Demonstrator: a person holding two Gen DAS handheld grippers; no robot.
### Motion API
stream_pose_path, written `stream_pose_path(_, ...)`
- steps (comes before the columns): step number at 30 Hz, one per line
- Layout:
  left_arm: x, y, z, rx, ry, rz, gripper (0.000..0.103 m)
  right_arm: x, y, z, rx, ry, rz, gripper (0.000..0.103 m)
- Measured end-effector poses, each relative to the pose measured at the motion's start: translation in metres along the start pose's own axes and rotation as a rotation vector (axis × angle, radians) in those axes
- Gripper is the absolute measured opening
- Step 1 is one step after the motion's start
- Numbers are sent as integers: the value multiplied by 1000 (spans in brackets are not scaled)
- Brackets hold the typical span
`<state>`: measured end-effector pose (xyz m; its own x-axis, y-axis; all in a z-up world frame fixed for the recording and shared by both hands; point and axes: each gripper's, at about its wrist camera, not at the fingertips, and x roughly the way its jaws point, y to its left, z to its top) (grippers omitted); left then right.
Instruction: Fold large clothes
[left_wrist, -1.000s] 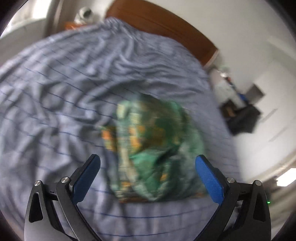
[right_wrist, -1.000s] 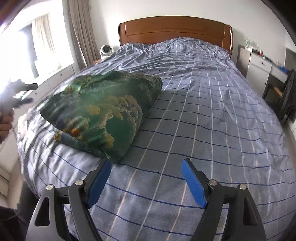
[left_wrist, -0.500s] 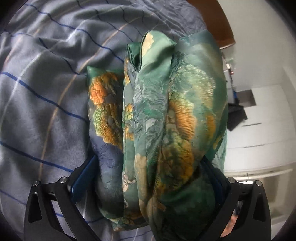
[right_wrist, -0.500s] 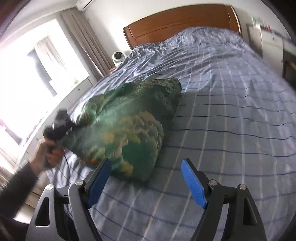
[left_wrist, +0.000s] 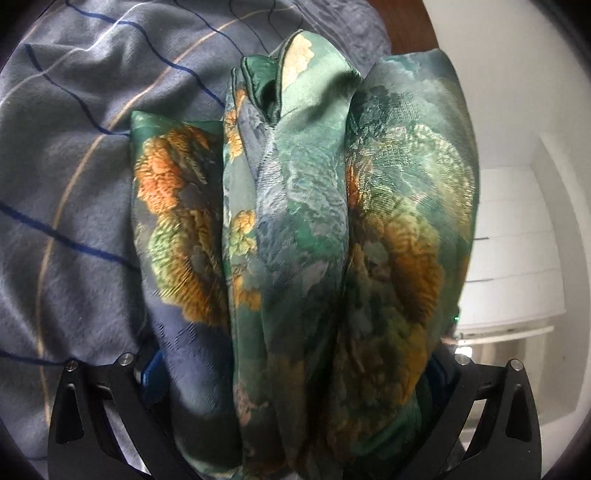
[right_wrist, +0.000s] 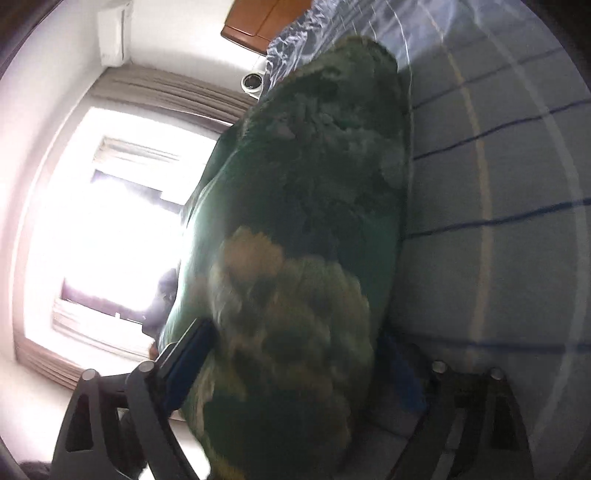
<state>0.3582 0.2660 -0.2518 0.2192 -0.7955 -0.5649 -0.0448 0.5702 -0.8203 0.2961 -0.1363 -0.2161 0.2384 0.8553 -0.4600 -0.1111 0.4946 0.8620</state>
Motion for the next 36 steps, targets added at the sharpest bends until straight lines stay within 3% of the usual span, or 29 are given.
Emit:
stream_pose_path(2, 7, -6, -1, 21, -5, 65, 101, 11, 9, 5, -27, 14, -66, 91)
stream_pose_path(3, 6, -12, -3, 44, -15, 96, 97, 16, 24, 7, -97, 17, -149, 90)
stream_pose_path(5, 1, -22, -6, 82, -45, 142, 78, 21, 51, 2, -236, 15, -266, 88)
stream_pose_path(7, -7, -29, -11, 101, -72, 144, 71, 20, 75, -8, -360, -10, -334, 82)
stream_pose_path(11, -19, -49, -14, 154, -120, 128, 67, 10, 110, -17, -514, -85, -363, 79)
stream_pose_path(14, -19, -64, 0, 182, -159, 108, 67, -1, 122, -3, -563, -135, -345, 79)
stream_pose_path(18, 3, -90, 40, 222, -175, 124, 67, -12, 111, 37, -558, -167, -323, 79)
stream_pose_path(24, 43, -94, 88, 227, -158, 184, 68, -14, 63, 102, -467, -148, -293, 79)
stream_pose_path(27, 65, -70, 97, 185, -142, 221, 87, 2, 22, 129, -357, -90, -256, 79)
stream_pose_path(29, 65, -57, 94, 157, -181, 179, 98, 9, -13, 131, -255, -72, -214, 83)
stream_pose_path(31, 56, -58, 85, 179, -201, 165, 99, 3, -27, 127, -203, -110, -137, 89)
stream_pose_path(33, 41, -64, 68, 226, -225, 212, 98, -9, -23, 118, -206, -150, -129, 90)
stream_pose_path(36, 14, -91, 17, 357, -341, 342, 97, -30, -9, 102, -275, -184, -201, 90)
